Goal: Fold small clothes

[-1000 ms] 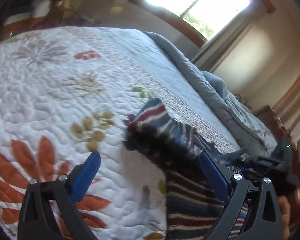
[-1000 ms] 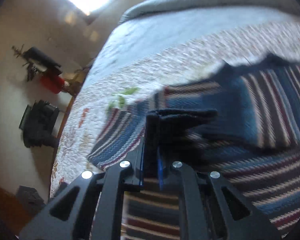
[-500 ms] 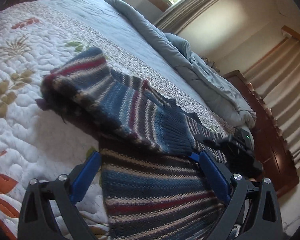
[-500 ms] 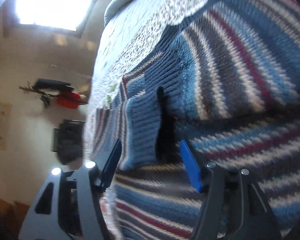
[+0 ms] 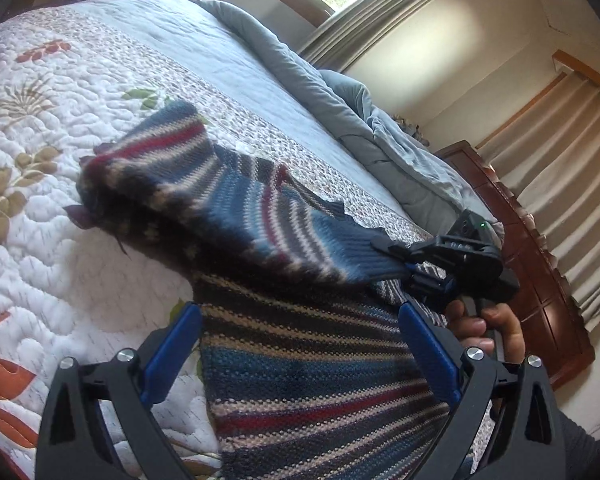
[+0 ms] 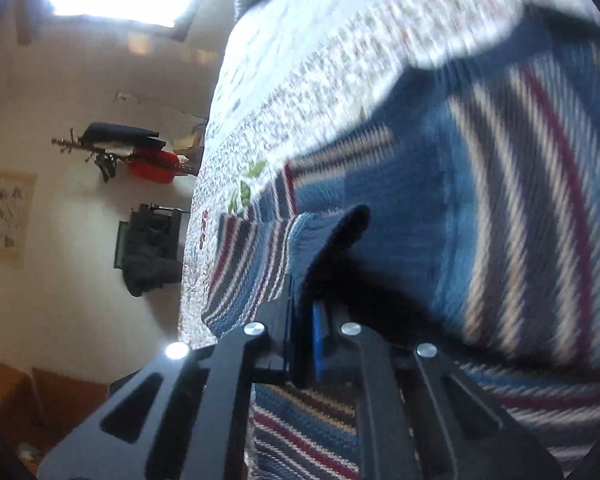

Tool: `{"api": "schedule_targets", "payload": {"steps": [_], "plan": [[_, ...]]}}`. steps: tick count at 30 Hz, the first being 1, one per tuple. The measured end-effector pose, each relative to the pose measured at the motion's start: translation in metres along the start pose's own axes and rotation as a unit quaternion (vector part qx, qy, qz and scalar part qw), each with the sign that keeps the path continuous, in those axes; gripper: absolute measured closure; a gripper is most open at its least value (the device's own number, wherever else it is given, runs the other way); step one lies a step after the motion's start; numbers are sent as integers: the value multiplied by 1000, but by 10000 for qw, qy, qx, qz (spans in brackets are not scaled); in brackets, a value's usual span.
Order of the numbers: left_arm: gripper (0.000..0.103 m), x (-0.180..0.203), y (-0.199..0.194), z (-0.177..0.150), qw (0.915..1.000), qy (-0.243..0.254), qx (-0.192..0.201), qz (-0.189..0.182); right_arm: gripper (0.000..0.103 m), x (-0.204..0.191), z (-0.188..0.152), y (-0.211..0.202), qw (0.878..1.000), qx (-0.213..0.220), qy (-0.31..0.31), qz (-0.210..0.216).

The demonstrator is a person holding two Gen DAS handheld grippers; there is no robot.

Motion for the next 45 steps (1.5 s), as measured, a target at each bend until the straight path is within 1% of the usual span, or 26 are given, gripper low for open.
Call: {"api": "schedule_targets", "payload": {"steps": [4, 6, 8, 10, 15, 20, 24, 28, 32, 35, 38, 42, 45], "plan": [[4, -7, -1, 4, 9999, -132, 43, -35, 97, -3, 26, -38, 9985, 235, -338, -369], [4, -8, 2, 3, 9999, -119, 22, 53, 97, 9, 40, -65, 9966, 378, -401, -617], [4, -5, 3, 1, 9999, -81, 10, 59, 97, 24, 48, -86, 9952, 470, -378, -768], [4, -1, 5, 0, 10000, -12, 11, 63, 97, 43, 51, -107, 9943, 521, -283, -891], [4, 10, 10, -7, 9998, 183, -64, 30, 97, 91, 38, -137, 9933, 518, -83, -1030], [4, 19, 13, -12, 9993, 367, -117, -29, 97, 107, 34, -148, 9943, 516, 17, -932], [4, 20, 13, -12, 9993, 359, -119, -29, 97, 108, 30, -151, 9945, 549, 23, -894], [4, 20, 12, -10, 9993, 362, -130, -29, 97, 119, 28, -158, 9940, 586, 125, -920], [4, 28, 5, 1, 9993, 356, -65, -65, 97, 129, 24, -155, 9938, 489, 191, -982], [4, 42, 5, 23, 9989, 443, 8, -173, 97, 139, 22, -153, 9937, 482, 267, -977], [4, 55, 22, 43, 9983, 432, -182, -345, 97, 146, 22, -154, 9935, 502, 325, -971], [4, 57, 55, 49, 9969, 549, -552, -102, 97, 156, 20, -158, 9930, 538, 393, -980], [4, 53, 71, 45, 9958, 518, -752, -49, 97, 167, 18, -166, 9922, 601, 453, -992]]}}
Point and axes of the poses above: each gripper's, at about its wrist camera, not at the fingertips, and y roughly the way its jaws point, x to its right, z to its top, the point moved 5 cm from there along y, roughly the way its jaws point, and after that the axes turned 7 degrees about -y, right-handed, at the moved point
